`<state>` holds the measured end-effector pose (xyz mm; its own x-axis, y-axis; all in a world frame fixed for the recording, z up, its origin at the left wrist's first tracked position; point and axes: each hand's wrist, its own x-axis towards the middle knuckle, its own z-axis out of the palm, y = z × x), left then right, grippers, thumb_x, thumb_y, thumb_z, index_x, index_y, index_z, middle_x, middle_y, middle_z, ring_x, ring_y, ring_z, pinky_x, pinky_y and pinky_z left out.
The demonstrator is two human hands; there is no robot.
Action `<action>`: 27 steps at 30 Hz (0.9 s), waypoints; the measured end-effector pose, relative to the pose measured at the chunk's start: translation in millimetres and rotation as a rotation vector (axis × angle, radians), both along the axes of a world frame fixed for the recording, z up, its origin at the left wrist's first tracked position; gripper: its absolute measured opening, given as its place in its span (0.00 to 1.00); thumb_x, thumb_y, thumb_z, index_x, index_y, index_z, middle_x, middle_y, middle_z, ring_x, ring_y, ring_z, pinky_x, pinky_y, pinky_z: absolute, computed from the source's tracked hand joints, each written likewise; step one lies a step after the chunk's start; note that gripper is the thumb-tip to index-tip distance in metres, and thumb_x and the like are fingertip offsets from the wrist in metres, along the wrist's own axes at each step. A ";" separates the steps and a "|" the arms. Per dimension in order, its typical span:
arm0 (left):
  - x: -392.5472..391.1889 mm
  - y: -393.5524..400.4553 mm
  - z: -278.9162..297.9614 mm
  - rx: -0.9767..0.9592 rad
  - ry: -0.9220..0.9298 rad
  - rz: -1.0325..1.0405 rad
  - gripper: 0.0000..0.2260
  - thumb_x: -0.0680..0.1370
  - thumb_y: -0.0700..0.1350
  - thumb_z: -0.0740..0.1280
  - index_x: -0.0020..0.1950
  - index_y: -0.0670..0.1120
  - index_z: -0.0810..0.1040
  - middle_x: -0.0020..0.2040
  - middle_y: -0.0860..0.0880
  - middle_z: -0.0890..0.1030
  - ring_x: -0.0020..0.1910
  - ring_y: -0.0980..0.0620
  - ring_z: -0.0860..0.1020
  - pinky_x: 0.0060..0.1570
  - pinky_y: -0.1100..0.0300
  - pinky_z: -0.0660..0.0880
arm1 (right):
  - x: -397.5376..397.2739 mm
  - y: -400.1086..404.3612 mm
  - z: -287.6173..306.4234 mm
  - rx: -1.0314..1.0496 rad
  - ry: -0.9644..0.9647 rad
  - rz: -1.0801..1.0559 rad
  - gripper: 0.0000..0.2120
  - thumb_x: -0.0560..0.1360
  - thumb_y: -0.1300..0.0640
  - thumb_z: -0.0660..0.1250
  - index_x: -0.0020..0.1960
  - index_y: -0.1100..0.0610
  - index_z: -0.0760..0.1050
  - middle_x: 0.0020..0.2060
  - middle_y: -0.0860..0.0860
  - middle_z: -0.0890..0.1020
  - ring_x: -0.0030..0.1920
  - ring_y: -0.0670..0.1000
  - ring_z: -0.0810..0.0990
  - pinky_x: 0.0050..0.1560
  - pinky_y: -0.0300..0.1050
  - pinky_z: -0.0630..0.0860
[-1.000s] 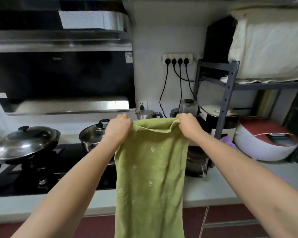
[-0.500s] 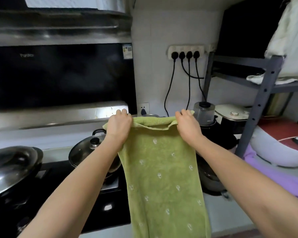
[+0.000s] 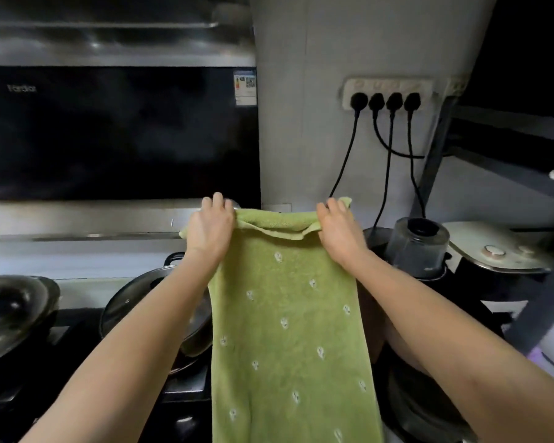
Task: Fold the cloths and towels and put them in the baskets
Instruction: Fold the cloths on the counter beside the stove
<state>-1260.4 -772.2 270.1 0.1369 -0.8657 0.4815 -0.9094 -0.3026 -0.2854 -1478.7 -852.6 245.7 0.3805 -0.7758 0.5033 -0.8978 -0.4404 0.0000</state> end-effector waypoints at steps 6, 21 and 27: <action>8.8 -25.6 -19.5 0.091 0.112 0.010 0.12 0.79 0.35 0.56 0.62 0.43 0.70 0.59 0.44 0.71 0.60 0.45 0.69 0.37 0.56 0.66 | 11.0 -39.5 -18.9 0.143 -0.022 0.050 0.17 0.76 0.58 0.63 0.62 0.62 0.68 0.61 0.57 0.69 0.62 0.57 0.67 0.59 0.49 0.68; -25.4 117.0 -197.2 0.539 0.228 -0.530 0.13 0.78 0.47 0.62 0.62 0.47 0.72 0.57 0.49 0.78 0.58 0.46 0.75 0.48 0.53 0.72 | -76.4 107.6 -156.0 0.496 0.329 0.051 0.10 0.75 0.57 0.62 0.53 0.48 0.79 0.50 0.50 0.82 0.52 0.55 0.80 0.42 0.45 0.71; -32.2 177.3 -247.2 0.613 0.195 -0.388 0.13 0.77 0.46 0.64 0.61 0.55 0.74 0.53 0.53 0.77 0.56 0.50 0.74 0.48 0.57 0.69 | -108.3 178.7 -199.4 0.538 0.429 -0.014 0.17 0.74 0.64 0.61 0.60 0.50 0.76 0.56 0.51 0.80 0.56 0.55 0.79 0.46 0.47 0.75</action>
